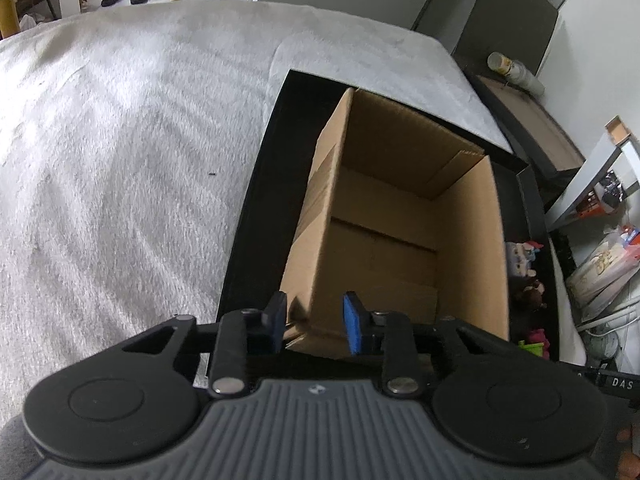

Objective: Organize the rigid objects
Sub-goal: 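Grasp the box wall with the left gripper while right gripper approaches green cup, then close the right gripper on the green hexagonal cup and lift it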

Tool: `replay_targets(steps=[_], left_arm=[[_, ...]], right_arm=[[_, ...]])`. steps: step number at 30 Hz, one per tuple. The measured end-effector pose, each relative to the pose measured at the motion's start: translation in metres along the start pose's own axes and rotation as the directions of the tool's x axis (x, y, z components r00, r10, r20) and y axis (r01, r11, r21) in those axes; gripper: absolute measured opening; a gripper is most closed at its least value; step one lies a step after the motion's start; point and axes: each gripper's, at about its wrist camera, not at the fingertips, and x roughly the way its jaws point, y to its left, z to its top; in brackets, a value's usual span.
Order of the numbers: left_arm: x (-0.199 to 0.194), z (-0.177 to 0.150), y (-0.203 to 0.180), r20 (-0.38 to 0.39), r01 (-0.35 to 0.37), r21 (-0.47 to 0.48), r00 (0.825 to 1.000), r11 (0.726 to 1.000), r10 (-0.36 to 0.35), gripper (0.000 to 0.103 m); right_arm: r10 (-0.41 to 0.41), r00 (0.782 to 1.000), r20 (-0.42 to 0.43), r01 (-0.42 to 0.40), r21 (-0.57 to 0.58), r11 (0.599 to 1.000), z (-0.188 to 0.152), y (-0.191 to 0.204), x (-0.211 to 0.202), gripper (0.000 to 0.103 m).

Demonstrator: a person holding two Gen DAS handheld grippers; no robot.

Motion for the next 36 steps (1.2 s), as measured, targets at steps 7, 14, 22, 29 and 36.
replay_targets(steps=[7, 14, 22, 29, 36], left_arm=[[0.007, 0.005, 0.003, -0.008, -0.011, -0.008, 1.000, 1.000, 0.011, 0.020], [0.006, 0.004, 0.011, -0.008, -0.026, -0.030, 1.000, 0.999, 0.025, 0.013], [0.000, -0.003, 0.015, -0.008, -0.037, -0.053, 0.999, 0.998, 0.037, 0.013], [-0.004, -0.007, 0.018, -0.008, -0.043, -0.059, 0.999, 0.997, 0.043, 0.013], [-0.010, -0.011, 0.022, -0.010, -0.043, -0.075, 0.999, 0.996, 0.042, 0.013]], right_arm=[[-0.010, 0.999, -0.032, 0.009, -0.032, 0.999, 0.006, 0.005, 0.021, 0.051], [-0.004, 0.998, -0.067, 0.001, -0.046, 0.999, 0.009, 0.005, 0.038, 0.044], [0.024, 0.997, -0.071, -0.027, -0.035, 0.999, 0.014, 0.006, 0.040, 0.040], [0.027, 0.996, -0.083, -0.030, -0.036, 0.999, 0.017, 0.011, 0.050, 0.050], [0.064, 0.989, -0.137, -0.065, -0.008, 0.998, 0.020, 0.009, 0.069, 0.051]])
